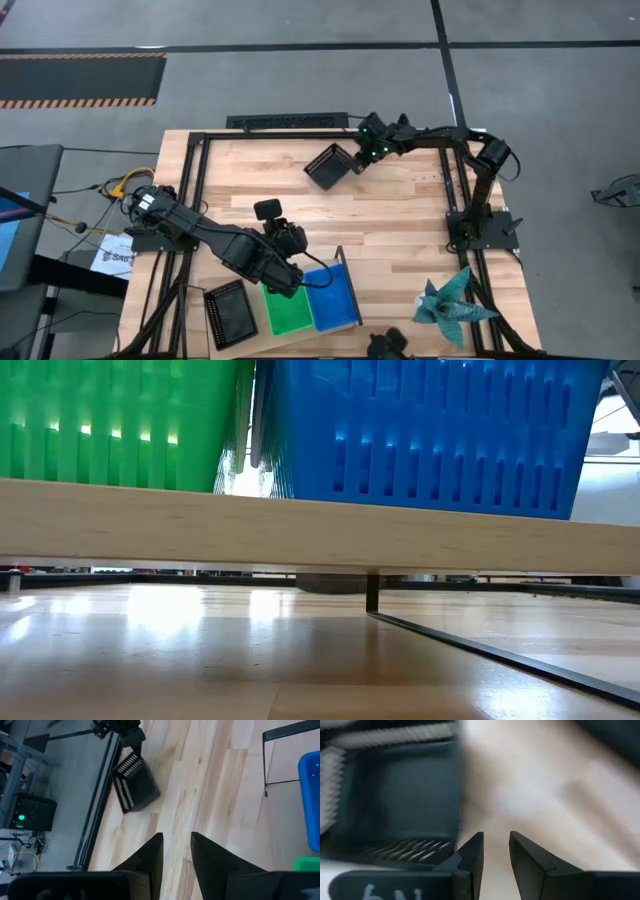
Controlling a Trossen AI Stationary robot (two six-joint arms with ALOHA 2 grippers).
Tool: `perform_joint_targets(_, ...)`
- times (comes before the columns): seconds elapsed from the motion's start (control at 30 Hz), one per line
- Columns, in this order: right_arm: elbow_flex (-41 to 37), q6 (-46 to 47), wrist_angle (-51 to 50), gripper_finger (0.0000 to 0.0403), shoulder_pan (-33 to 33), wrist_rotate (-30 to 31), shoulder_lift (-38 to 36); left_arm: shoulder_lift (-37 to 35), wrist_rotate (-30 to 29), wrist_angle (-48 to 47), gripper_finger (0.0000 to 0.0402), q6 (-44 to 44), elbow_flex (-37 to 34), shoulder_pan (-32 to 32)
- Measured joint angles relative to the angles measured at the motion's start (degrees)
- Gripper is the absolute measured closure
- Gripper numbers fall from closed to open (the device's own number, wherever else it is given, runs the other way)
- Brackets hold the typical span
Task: Stack baskets on shelf by color
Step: Stack the black basket on the top of the stacked black basket
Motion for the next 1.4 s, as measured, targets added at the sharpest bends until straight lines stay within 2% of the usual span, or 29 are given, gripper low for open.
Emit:
perform_joint_targets(0.13,0.02,-6.68,0.07,0.0285,1.68,-14.15,-0.9,0.0,-0.62,-0.05,0.0315,-0.36,0.0,0.0)
perform_joint_targets(0.3,0.04,-12.12,-0.68,0.0285,4.79,-20.38,-5.13,0.0,-4.29,-0.42,0.0315,-1.22,0.0,0.61)
perform_joint_targets(0.43,0.04,-12.88,-3.74,0.0285,7.23,-20.19,-10.29,-0.13,-7.08,-1.12,0.0315,-0.87,-0.99,2.22)
perform_joint_targets(0.63,0.04,-6.28,-11.88,0.0285,9.82,-18.27,-19.77,-1.22,-14.29,0.56,0.0315,-16.61,-11.0,9.41)
perform_joint_targets(0.7,0.04,-5.13,-14.5,0.0285,11.7,-16.35,-22.92,-1.22,-13.53,4.27,0.0315,-18.29,-15.0,12.77)
perform_joint_targets(0.77,0.03,-4.3,-17.15,0.0285,13.61,-13.63,-25.95,-1.22,-10.86,12.48,0.0315,-17.78,-19.07,16.44)
perform_joint_targets(0.87,0.04,-4.12,-19.96,0.0285,16.86,-9.02,-30.0,-1.14,-4.51,25.01,0.0315,-11.3,-24.13,22.17)
perform_joint_targets(0.97,0.02,-4.13,-23.33,0.0285,20.13,-5.67,-33.68,-1.14,4.37,34.36,0.0315,0.01,-27.74,26.92)
perform_joint_targets(1.07,0.03,-4.15,-26.52,0.0285,23.16,-3.13,-36.64,-1.11,9.05,35.97,0.0315,9.49,-28.39,30.06)
perform_joint_targets(1.2,0.01,-3.58,-29.51,0.0285,26.34,1.09,-39.62,-1.11,11.7,33.89,0.0315,28.88,-26.7,32.27)
perform_joint_targets(1.3,0.01,-2.82,-30.15,0.0285,28.37,3.66,-41.09,-1.11,20.56,33.94,0.0315,43.51,-25.33,33.05)
perform_joint_targets(1.4,0.02,-2.79,-30.67,0.0285,30.06,5.5,-41.76,-1.02,28.16,33.5,0.0315,51.98,-25.21,34.0)
